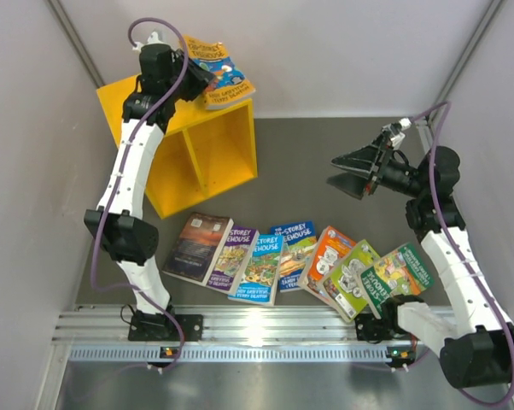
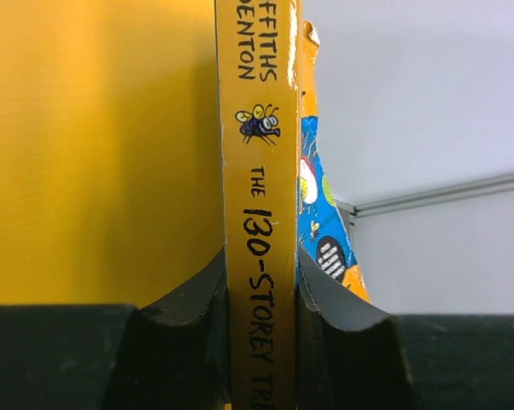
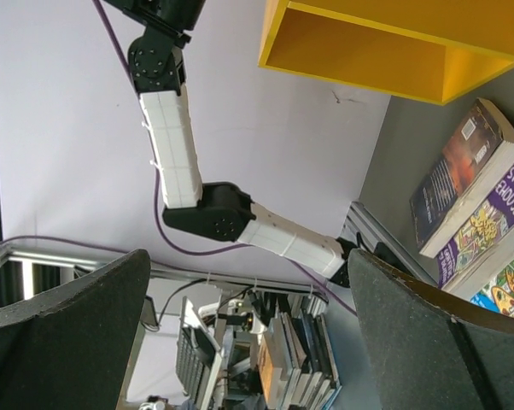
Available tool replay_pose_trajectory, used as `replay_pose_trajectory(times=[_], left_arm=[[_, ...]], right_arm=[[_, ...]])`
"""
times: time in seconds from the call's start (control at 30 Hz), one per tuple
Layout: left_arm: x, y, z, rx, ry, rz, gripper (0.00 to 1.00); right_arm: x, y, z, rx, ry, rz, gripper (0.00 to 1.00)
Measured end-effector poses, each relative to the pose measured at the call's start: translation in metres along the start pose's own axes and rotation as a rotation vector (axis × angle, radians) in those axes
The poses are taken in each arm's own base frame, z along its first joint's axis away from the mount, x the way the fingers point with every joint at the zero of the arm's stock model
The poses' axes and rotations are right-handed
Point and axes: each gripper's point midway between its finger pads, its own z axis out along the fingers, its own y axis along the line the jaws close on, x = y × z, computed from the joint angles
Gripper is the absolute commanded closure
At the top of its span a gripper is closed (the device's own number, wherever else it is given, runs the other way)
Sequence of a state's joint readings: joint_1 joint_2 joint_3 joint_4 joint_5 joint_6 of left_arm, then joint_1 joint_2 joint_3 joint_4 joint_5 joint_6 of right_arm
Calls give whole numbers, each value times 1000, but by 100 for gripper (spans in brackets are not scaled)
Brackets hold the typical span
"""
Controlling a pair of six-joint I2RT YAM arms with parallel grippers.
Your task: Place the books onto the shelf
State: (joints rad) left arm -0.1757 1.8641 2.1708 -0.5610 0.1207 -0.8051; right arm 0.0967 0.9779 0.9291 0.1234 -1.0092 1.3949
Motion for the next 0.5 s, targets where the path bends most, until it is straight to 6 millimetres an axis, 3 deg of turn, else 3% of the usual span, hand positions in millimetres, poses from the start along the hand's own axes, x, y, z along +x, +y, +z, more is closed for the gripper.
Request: replay_pose_trajectory(times=[0.07,0.17,0.27,0.3,0.5], left_arm=[[-2,8,1,-38,-18,7,98],[-8,16,0,-82,-52,31,85],[-15,18,-5,-110,-64,70,67],[-16,18,-6,-117,-65,83,55],[-14,39,-6,-197,-38,178,32]], right_arm=[[1,-3,1,8,5,5,2],[3,-6,2,16,15,7,2],[5,-8,3,24,22,11,3],[6,-9,3,25,24,11,2],[8,-15,2,40,30,14,2]])
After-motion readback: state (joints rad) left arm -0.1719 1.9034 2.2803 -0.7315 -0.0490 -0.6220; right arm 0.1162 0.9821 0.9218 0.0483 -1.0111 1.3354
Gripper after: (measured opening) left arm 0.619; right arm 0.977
